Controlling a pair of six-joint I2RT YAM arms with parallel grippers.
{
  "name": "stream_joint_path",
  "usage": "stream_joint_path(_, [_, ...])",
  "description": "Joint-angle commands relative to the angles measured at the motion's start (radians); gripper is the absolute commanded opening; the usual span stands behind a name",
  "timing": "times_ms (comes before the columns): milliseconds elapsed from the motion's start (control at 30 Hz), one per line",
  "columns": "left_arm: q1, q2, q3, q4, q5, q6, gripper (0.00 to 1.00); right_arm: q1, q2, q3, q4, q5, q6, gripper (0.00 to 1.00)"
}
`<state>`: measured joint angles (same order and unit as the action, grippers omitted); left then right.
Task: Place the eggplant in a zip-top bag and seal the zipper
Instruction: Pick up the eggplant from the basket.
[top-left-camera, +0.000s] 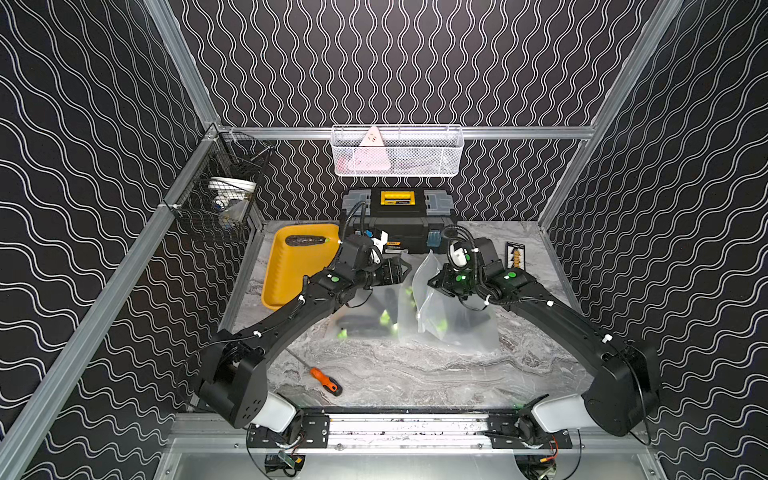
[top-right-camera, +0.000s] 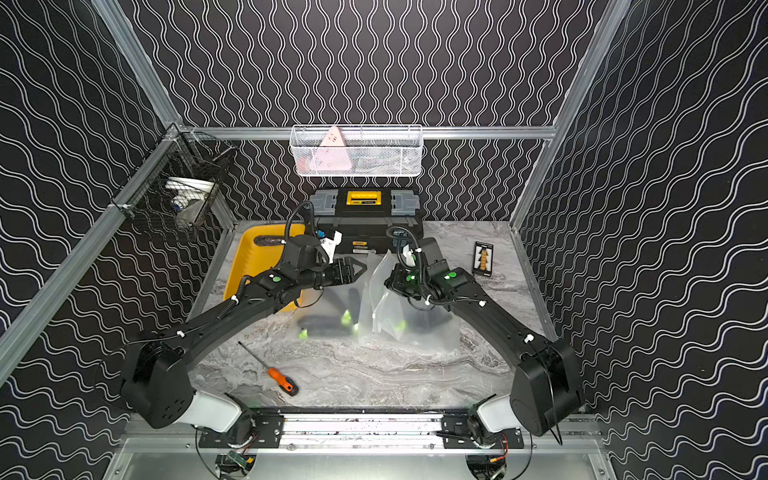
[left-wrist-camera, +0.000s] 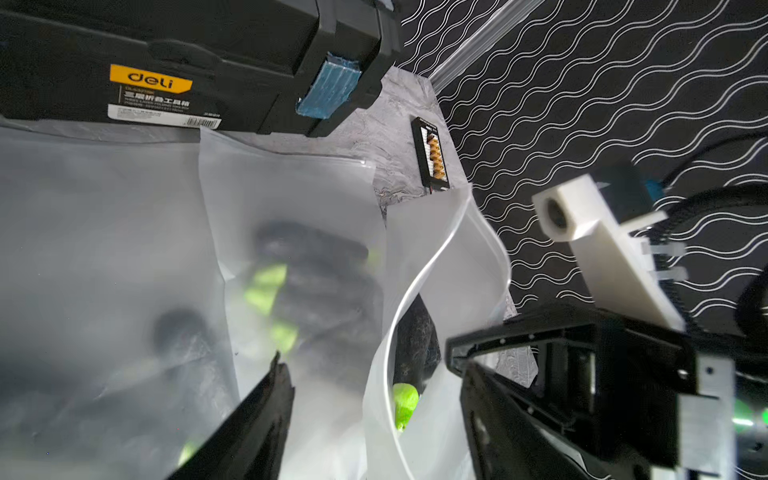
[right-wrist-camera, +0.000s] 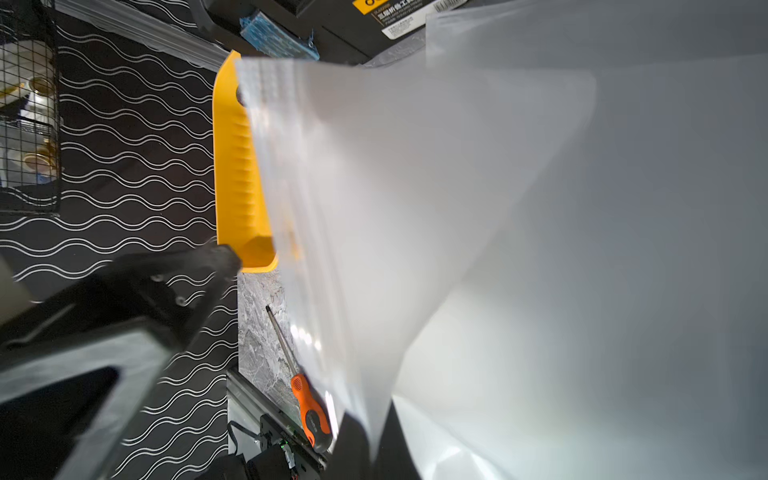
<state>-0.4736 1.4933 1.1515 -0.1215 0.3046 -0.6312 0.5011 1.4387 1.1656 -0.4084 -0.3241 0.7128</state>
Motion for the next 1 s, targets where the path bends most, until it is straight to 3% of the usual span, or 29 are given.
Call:
stream_joint_path(0, [0.011,0.013,0.046,-0.124,-0.201,0.028,0.73,-0.005,-0.007,0.010,-0.036,0.046,-0.026,0.04])
stream_joint_path(100, [0.039,0.041,0.108,-0.265,-0.470,0.065,0.77,-0.009,-0.006,-0.005,-0.018,0.036,-0.020,0.04])
stream_joint_path(167, [0.095,0.055,0.118,-0.290,-0.538,0.047,0.79,-0.008,0.001,-0.010,-0.012,0.027,-0.020,0.04])
stream_joint_path(367, [0.277,0.120,0.105,-0.236,-0.568,-0.048,0.80,-0.008,0.017,-0.006,0.000,0.012,-0.031,0.04])
stream_joint_path(500, [0.381,0.194,0.109,-0.134,-0.510,-0.115,0.80,-0.008,0.033,0.006,-0.002,0.000,-0.046,0.04])
stream_joint_path(967, [0.482,0.604,0.474,-0.141,-0.562,-0.105,0.81,-0.010,0.083,0.033,-0.008,-0.016,-0.098,0.05])
